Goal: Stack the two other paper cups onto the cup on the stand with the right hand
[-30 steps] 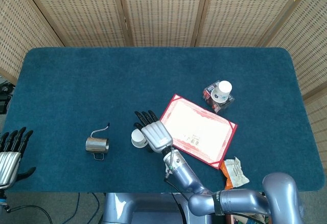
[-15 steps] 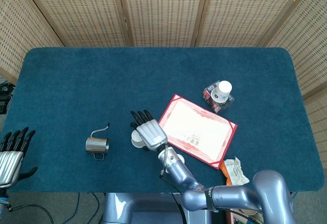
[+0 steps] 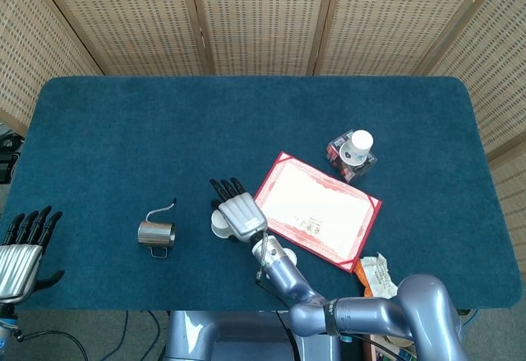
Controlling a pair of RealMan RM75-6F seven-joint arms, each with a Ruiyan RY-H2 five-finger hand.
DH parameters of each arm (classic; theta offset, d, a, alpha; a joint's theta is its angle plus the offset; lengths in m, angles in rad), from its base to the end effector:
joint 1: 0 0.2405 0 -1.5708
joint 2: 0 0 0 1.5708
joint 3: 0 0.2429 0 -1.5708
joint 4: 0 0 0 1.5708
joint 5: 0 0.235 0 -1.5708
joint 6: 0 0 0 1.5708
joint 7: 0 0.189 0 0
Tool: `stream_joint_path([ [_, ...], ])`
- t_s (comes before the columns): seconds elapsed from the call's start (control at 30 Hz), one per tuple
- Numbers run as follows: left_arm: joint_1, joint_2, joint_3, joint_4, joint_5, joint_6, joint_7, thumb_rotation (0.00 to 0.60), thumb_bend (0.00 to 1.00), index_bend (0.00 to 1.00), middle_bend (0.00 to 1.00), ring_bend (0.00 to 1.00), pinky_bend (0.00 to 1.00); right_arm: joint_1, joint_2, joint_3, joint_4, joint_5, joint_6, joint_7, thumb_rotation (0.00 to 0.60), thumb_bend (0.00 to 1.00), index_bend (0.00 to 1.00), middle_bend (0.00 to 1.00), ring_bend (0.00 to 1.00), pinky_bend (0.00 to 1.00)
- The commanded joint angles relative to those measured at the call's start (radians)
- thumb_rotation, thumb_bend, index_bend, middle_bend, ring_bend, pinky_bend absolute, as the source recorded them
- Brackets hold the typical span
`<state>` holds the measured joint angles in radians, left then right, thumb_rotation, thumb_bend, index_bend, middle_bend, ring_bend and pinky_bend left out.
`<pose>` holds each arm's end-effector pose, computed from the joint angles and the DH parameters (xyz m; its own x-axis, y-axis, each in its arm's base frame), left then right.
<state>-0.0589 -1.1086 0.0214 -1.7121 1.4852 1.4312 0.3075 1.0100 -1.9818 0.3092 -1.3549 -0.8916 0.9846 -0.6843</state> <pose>-0.3056 0.1992 0.1024 0.5810 0.1449 0.8009 0.8104 -0.0117 -0.5858 0.0328 -0.3449 -0.1612 0.4474 -0.2628 0.8549 -0.8138 -0.5161 0.2672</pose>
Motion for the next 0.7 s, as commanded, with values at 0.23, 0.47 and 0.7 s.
stream_joint_path([
  [0.23,-0.002,-0.002,0.003,-0.002,0.004,-0.001,0.003,0.6,0.19,0.0,0.0,0.0,0.0,-0.001,-0.004,-0.007,-0.002,-0.014,0.018,0.002,0.6,0.1,0.44,0.02,0.0,0.0],
  [0.47,-0.001,-0.002,0.005,-0.004,0.008,0.004,0.004,0.6,0.19,0.0,0.0,0.0,0.0,-0.004,0.009,-0.012,-0.027,-0.01,0.032,-0.015,0.6,0.1,0.47,0.04,0.0,0.0],
  [0.7,-0.002,-0.002,0.007,-0.007,0.012,0.002,0.005,0.6,0.19,0.0,0.0,0.0,0.0,-0.008,0.013,-0.021,-0.031,0.003,0.03,-0.022,0.6,0.1,0.48,0.05,0.0,0.0],
])
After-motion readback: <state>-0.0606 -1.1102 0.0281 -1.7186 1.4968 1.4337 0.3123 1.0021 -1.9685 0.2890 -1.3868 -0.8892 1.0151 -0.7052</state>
